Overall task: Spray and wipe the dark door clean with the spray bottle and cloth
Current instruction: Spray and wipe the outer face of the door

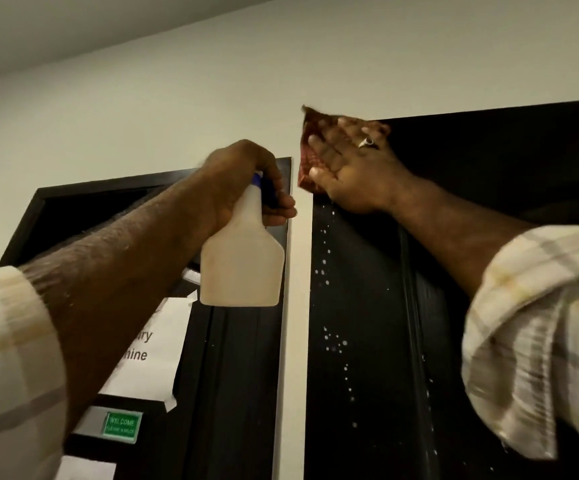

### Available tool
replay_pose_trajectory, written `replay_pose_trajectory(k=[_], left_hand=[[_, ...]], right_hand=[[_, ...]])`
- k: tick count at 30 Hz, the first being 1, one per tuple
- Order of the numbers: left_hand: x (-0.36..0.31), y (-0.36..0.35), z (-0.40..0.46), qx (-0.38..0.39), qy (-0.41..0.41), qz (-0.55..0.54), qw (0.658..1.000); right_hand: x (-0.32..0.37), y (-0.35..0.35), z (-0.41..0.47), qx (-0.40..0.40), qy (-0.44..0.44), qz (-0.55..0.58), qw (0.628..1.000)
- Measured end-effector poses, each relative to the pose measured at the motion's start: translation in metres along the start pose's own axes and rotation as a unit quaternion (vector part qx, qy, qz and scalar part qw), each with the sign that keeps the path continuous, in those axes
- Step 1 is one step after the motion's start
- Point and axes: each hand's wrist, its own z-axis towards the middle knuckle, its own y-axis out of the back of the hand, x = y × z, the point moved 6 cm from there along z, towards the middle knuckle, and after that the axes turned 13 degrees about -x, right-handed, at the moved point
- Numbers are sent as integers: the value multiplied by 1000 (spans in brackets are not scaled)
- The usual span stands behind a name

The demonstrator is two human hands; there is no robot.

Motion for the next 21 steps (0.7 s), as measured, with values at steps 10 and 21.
replay_pose_trajectory(k=[10, 21], left_hand=[[13, 16, -5, 17, 12, -20, 1000], [16, 12, -1, -4, -4, -18, 1000]], right_hand=[[-42, 14, -112, -9, -1, -33, 999], [14, -1, -11, -19, -72, -10, 997]])
